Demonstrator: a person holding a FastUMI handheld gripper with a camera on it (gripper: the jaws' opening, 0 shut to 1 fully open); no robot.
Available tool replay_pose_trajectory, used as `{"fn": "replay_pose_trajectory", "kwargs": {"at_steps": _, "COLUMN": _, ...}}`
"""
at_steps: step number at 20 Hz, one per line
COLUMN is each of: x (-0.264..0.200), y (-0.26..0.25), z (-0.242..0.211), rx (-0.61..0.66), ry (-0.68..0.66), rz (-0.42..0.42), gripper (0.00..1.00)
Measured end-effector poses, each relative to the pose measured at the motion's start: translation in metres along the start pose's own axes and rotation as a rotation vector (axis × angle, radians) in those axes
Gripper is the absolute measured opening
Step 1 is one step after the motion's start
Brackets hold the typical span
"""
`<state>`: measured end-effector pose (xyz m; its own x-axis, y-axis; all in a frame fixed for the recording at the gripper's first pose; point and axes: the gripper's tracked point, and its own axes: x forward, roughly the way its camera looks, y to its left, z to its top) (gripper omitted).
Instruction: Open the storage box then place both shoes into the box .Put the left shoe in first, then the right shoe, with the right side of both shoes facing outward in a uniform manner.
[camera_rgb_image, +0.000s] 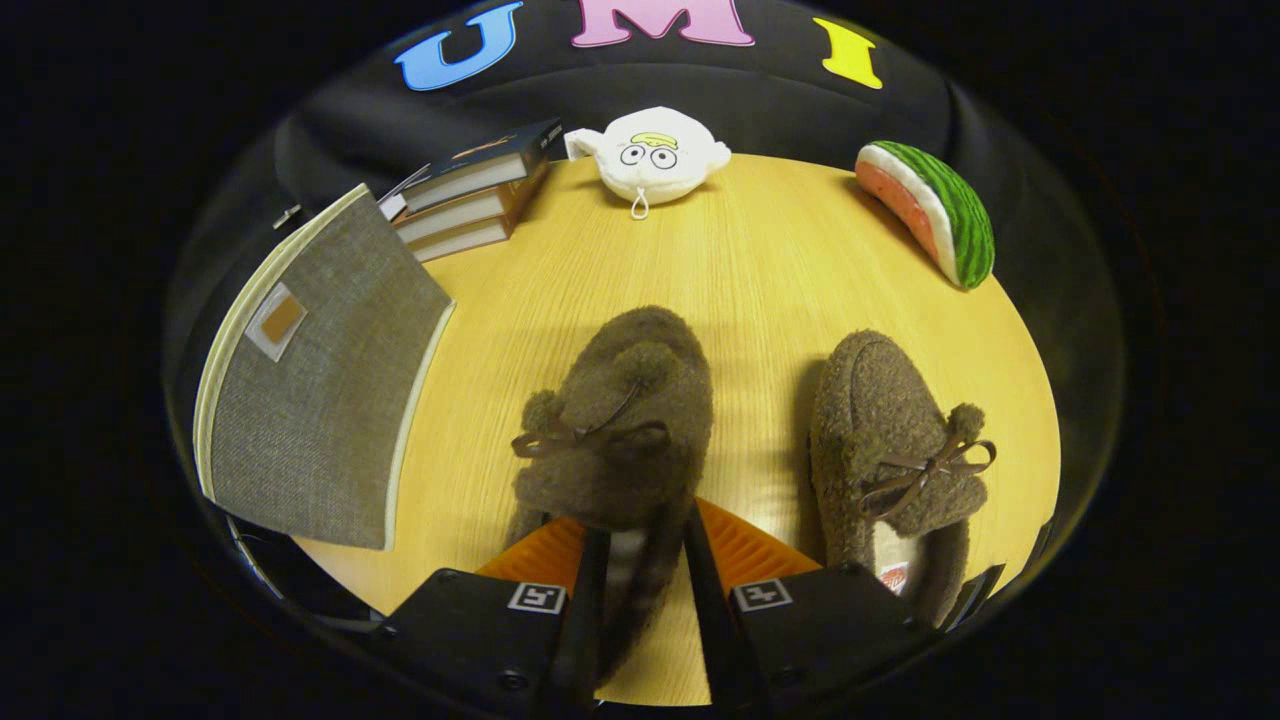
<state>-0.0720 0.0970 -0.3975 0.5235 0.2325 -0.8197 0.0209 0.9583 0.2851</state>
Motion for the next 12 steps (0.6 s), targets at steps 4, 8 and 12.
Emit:
{"fn": "replay_pose_trajectory", "kwargs": {"at_steps": 4, "x": -0.004, "y": -0.005, "z": 0.007, "rx": 0.098, "ry": 0.007, "rz": -0.009, "gripper": 0.11}}
{"fn": "replay_pose_trajectory", "kwargs": {"at_steps": 8, "x": -0.019, "y": -0.003, "z": 0.017, "rx": 0.114, "ry": -0.010, "rz": 0.004, "gripper": 0.07}}
{"fn": "replay_pose_trajectory", "kwargs": {"at_steps": 12, "x": -0.043, "y": 0.008, "z": 0.041, "rx": 0.098, "ry": -0.056, "rz": 0.022, "gripper": 0.07}}
